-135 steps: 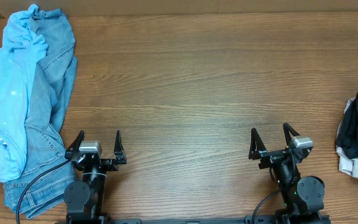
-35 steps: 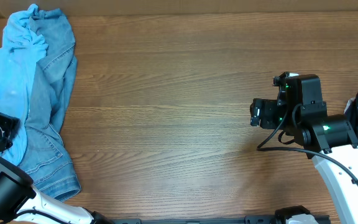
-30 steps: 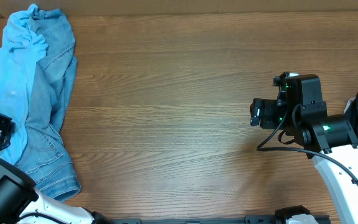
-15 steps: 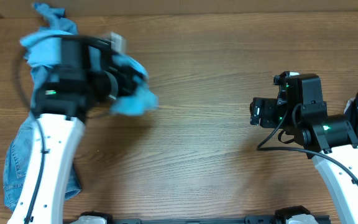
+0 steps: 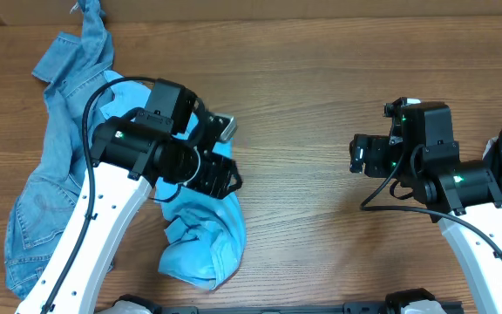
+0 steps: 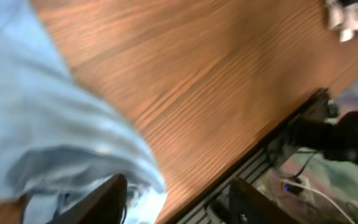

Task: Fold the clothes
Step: 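Lower the left gripper onto the light-blue T-shirt and pinch its edge, then lift the T-shirt with the left gripper and carry it to table center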

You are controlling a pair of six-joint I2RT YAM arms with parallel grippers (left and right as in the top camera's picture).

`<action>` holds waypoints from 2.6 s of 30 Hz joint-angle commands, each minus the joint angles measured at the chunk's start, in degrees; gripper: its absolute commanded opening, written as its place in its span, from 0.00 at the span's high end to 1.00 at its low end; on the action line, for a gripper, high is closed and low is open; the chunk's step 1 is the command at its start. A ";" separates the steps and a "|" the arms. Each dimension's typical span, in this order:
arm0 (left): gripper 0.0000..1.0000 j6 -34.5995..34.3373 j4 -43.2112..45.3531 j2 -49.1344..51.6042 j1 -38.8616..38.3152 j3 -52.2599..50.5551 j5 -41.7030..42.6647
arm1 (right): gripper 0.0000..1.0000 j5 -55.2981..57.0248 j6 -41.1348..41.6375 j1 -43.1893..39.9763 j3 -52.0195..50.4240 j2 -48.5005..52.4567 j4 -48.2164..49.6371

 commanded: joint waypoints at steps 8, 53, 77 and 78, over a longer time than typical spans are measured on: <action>0.36 -33.46 -2.91 1.49 -0.26 -6.78 -18.56 | 0.03 -0.07 0.07 -0.11 1.46 1.57 0.00; 0.96 9.14 11.98 1.38 -6.16 47.12 8.26 | 0.00 4.72 9.31 -0.13 1.46 1.55 0.90; 0.96 -50.31 80.08 18.80 15.23 47.19 44.15 | 0.00 0.96 16.17 -12.24 1.46 1.57 -0.90; 0.96 -55.67 90.31 20.90 11.91 47.19 51.45 | 0.00 0.96 16.17 -12.24 1.46 1.57 -0.94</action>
